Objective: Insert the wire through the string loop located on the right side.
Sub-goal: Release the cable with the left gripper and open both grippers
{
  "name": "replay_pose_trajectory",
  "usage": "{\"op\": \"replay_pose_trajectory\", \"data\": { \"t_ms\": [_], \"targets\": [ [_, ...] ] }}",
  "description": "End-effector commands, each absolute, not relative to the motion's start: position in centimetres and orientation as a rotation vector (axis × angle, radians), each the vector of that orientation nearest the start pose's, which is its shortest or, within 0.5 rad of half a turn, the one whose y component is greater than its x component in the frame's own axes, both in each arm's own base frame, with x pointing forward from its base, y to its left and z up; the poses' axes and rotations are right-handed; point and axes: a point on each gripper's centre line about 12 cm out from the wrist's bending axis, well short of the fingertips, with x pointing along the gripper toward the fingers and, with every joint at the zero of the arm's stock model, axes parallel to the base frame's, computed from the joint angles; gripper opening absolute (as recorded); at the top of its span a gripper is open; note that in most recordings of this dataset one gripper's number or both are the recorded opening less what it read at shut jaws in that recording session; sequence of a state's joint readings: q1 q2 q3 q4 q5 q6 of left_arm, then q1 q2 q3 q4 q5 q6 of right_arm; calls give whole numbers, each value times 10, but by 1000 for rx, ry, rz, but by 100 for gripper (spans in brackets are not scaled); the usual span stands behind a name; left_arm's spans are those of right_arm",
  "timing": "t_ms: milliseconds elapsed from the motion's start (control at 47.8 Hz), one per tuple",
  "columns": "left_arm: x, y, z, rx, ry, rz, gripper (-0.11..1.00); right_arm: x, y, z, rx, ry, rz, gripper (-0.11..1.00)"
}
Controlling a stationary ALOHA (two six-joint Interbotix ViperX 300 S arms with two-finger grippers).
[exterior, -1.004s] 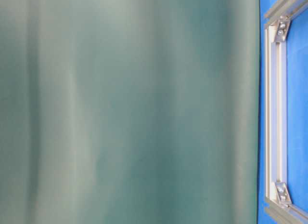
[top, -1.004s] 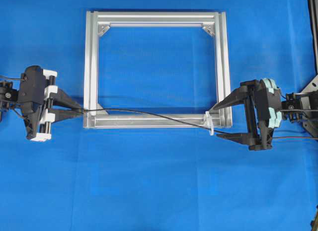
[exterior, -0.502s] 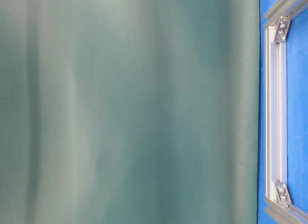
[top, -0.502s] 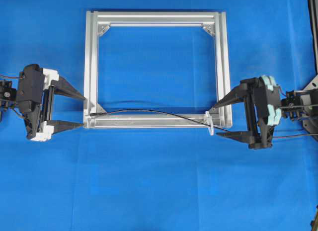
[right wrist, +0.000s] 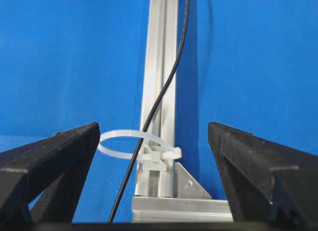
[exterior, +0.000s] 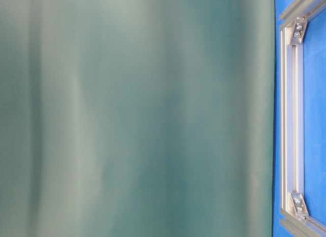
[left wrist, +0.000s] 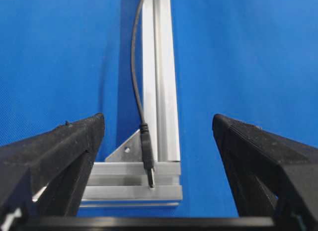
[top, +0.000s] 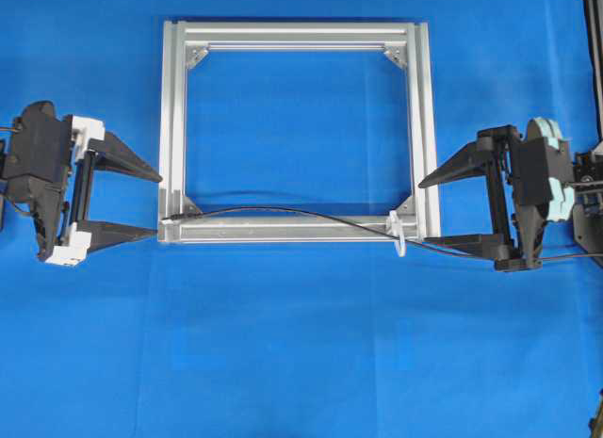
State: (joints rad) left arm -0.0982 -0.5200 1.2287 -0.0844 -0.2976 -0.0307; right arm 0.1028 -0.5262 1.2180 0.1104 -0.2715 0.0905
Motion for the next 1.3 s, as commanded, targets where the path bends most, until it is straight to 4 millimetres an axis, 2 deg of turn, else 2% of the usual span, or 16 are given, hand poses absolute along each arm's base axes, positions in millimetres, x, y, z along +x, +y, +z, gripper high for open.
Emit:
{"op": "replay_pose_trajectory", "data": {
  "t_ms": [0, 1276],
  "targets": [
    [240, -20, 182, -84, 387, -49, 86, 243, 21, 185, 169, 400, 30, 95],
    [241, -16, 182, -85, 393, -34, 85, 244, 21, 184, 169, 406, 28, 95]
  ]
}}
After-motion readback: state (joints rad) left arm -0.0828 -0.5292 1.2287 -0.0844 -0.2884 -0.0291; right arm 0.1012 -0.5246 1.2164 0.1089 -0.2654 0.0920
